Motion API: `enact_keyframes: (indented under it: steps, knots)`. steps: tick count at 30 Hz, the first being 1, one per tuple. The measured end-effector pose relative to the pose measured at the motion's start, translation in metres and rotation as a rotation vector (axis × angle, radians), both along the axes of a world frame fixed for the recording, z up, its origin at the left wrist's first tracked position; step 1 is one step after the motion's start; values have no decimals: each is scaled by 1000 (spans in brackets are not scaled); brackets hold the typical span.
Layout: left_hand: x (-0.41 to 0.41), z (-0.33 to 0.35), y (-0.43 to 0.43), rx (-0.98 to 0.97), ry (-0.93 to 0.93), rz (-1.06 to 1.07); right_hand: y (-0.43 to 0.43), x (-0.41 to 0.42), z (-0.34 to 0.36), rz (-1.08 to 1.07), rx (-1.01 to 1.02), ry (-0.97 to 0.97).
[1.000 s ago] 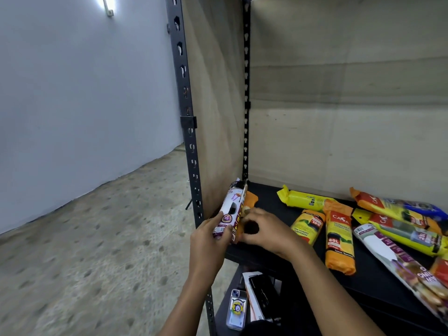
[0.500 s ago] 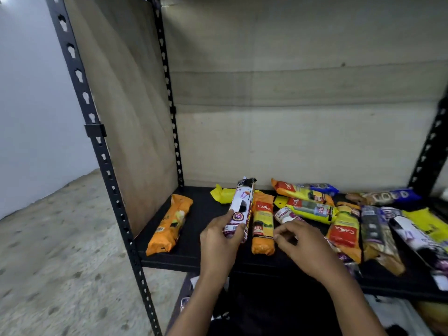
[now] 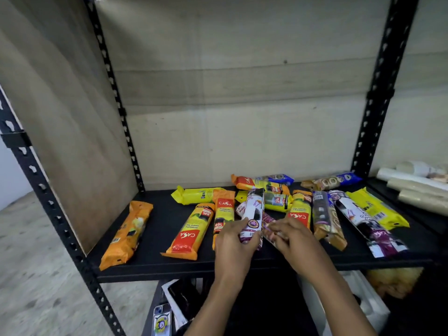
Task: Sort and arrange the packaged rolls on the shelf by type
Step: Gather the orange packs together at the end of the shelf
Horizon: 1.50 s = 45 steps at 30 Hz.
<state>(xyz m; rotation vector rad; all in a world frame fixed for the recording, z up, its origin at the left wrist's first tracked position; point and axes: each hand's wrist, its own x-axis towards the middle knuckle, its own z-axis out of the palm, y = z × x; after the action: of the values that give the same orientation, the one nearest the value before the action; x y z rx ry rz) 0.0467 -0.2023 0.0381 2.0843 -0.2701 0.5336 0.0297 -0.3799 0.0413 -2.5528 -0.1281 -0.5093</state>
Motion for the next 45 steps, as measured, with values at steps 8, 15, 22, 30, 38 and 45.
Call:
enact_keyframes:
  steps: [8,15,22,30,38,45]
  knots:
    - [1,-11,-22,75,-35,18,-3,1,-3,3,114,1]
    - [6,-3,-10,181,-128,-8,17,0,9,-82,216,-177]
    - [26,0,71,267,-259,191,112,-14,29,138,251,-340]
    - [29,-5,118,462,165,266,145,36,5,11,163,29]
    - [31,-8,122,376,174,206,151,42,2,-24,134,219]
    - [30,-7,124,338,143,253,149,43,5,-11,227,194]
